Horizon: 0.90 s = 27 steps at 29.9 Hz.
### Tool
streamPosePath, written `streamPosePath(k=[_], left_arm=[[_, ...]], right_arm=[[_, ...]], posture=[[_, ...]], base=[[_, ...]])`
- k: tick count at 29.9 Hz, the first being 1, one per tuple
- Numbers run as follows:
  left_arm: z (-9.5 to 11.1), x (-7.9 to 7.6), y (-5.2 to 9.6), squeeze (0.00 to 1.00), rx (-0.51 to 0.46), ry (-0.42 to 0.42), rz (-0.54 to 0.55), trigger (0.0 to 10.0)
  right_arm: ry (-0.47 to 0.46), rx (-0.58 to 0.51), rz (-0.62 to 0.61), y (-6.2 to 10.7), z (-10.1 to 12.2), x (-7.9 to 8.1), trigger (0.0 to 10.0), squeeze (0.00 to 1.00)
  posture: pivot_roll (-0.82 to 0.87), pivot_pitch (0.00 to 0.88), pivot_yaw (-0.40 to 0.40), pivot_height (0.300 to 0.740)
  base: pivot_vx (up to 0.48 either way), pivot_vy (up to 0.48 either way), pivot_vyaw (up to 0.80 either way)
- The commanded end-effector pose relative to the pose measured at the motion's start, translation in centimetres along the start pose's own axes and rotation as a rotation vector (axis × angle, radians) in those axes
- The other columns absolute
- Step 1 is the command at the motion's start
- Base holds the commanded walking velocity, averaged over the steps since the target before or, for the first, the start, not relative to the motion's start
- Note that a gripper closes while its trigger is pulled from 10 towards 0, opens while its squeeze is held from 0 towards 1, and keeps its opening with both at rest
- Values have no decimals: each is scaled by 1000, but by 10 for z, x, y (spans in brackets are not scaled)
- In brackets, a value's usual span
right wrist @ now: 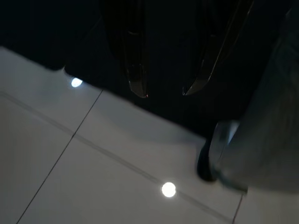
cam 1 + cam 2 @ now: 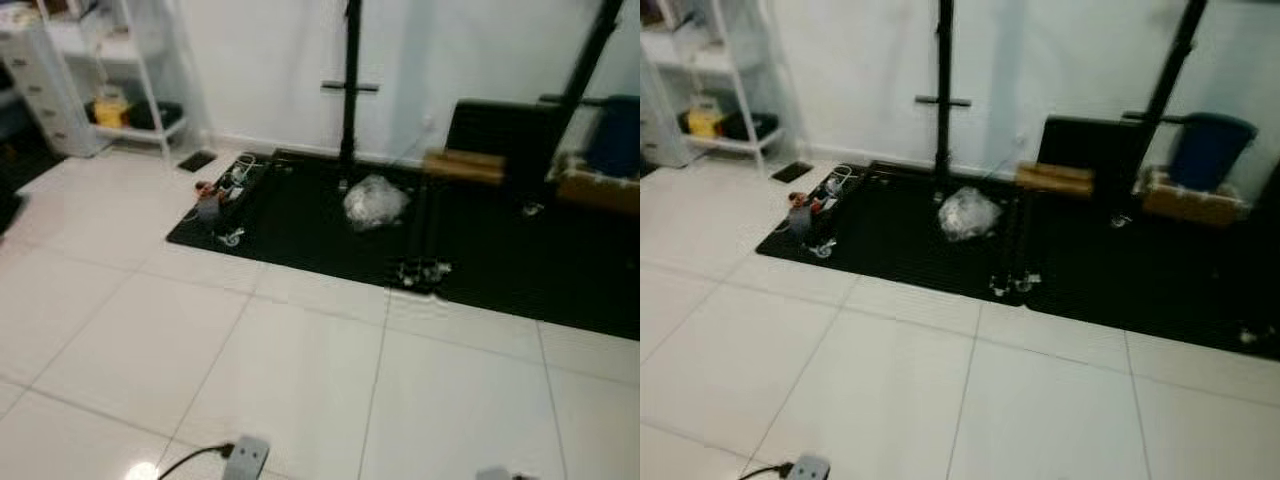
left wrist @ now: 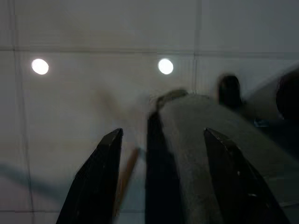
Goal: Restocking fridge
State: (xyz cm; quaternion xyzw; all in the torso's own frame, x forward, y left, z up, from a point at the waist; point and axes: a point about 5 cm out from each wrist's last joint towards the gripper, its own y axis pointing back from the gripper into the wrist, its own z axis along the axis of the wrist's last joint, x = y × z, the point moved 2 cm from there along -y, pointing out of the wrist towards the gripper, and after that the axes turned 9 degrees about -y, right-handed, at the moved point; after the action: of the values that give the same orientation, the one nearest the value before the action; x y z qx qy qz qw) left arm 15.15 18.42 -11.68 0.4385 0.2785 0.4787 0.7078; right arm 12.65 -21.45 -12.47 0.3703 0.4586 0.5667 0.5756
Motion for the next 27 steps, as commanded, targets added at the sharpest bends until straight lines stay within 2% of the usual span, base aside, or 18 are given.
streamPosePath(k=[1, 8, 27], left_arm=[[-11, 1, 2, 0, 40, -4, -1, 10000], [-10, 1, 2, 0, 38, -9, -4, 10000], [-7, 2, 2, 0, 30, -2, 0, 10000]], right_arm=[[-2, -17, 13, 0, 5, 5, 10000, 0], [27, -24, 41, 0, 7, 7, 10000, 0], [25, -23, 69, 0, 7, 10, 10000, 0]], posture=[[44, 0, -13, 740], [45, 0, -14, 740], [47, 0, -16, 740]], base=[[371, 0, 0], [373, 0, 0], [333, 0, 800]])
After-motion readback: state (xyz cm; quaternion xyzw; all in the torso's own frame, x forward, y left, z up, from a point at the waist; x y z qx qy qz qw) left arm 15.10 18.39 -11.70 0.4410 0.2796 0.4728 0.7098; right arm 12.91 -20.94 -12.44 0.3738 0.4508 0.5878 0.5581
